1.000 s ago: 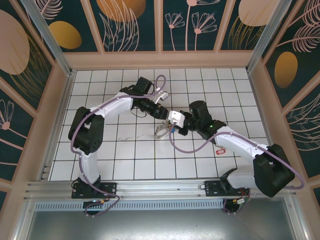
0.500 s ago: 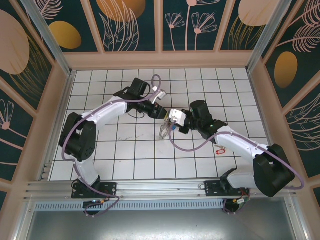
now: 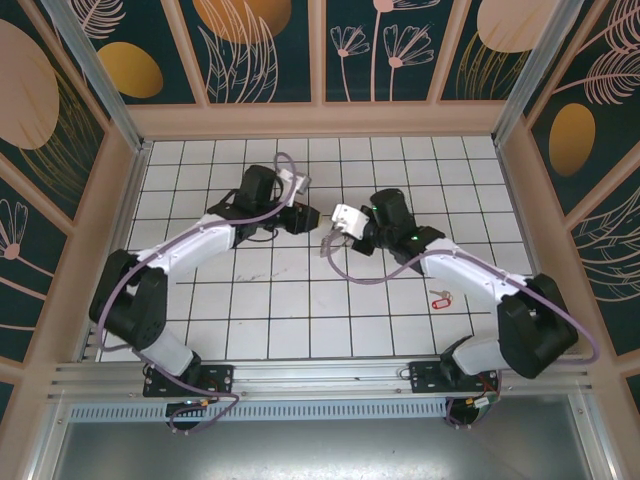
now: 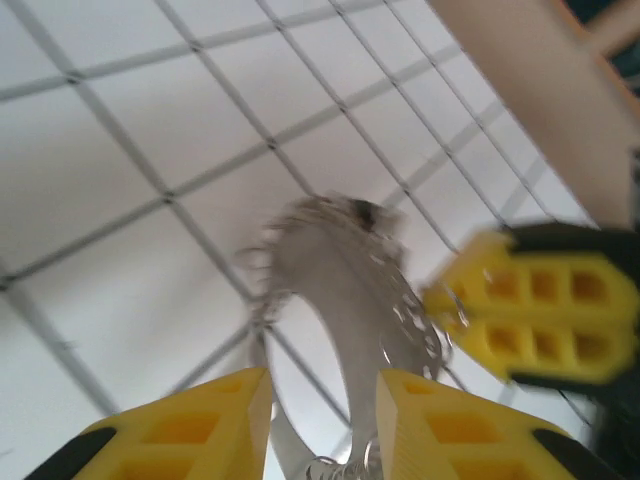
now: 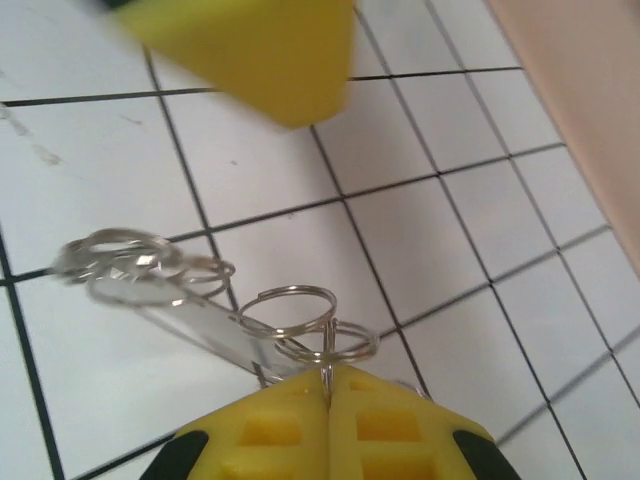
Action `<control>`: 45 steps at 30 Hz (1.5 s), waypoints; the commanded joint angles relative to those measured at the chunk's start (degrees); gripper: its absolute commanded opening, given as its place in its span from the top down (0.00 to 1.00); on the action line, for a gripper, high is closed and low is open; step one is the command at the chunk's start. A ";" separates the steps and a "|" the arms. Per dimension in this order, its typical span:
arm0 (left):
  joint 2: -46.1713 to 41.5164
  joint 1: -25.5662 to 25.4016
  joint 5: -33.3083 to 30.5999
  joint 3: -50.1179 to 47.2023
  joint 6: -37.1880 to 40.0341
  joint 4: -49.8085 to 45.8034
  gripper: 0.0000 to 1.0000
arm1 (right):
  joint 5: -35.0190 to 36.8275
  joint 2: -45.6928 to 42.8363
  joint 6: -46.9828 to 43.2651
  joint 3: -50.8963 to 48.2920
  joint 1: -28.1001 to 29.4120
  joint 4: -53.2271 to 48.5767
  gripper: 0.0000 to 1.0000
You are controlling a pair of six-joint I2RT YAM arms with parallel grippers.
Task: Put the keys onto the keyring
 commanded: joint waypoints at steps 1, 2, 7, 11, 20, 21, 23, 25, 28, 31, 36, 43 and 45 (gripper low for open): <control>-4.03 3.98 -16.14 -5.05 -10.53 6.34 0.67 | 0.50 6.33 -2.94 4.17 4.41 -4.86 1.00; -5.02 4.98 -17.67 -6.36 -11.74 6.87 0.67 | 1.84 8.01 -3.39 4.55 5.56 -4.85 1.00; -7.13 7.32 -22.32 -9.52 -13.60 6.13 0.63 | 2.98 11.40 -3.48 4.24 9.00 0.84 1.00; -6.45 7.75 -25.70 -9.69 -15.51 5.39 0.63 | 3.75 13.92 -5.68 4.95 12.15 1.17 1.00; -7.53 8.52 -14.97 -10.88 -9.33 11.95 0.62 | -6.90 7.77 0.42 3.27 8.80 3.94 1.00; -8.17 8.56 -13.47 -11.05 -8.40 13.07 0.62 | -9.43 6.23 1.25 2.61 7.91 5.00 1.00; -9.30 8.56 -10.38 -11.40 -6.08 15.09 0.62 | -14.37 3.85 2.77 1.58 5.74 6.17 1.00; -10.13 8.54 -7.64 -11.42 -4.09 16.48 0.61 | -18.43 1.91 3.89 0.64 3.29 6.94 1.00; -10.67 8.55 -1.03 -11.25 -1.75 18.97 0.61 | -21.53 -0.65 4.36 -0.61 0.24 7.18 1.00; -10.54 8.43 5.94 -10.91 -0.83 21.46 0.61 | -23.75 -3.04 4.21 -1.78 -2.40 7.65 1.00; -9.24 7.91 14.33 -9.46 1.51 23.82 0.62 | -24.48 -6.22 2.87 -3.93 -4.45 9.10 1.00; -3.96 2.46 15.00 -2.32 10.91 12.93 0.63 | -10.55 -7.93 -1.16 -7.66 -0.77 14.47 1.00; -1.68 1.30 14.74 -0.43 10.06 10.10 0.63 | -10.23 -7.71 -0.59 -7.46 -0.90 14.20 1.00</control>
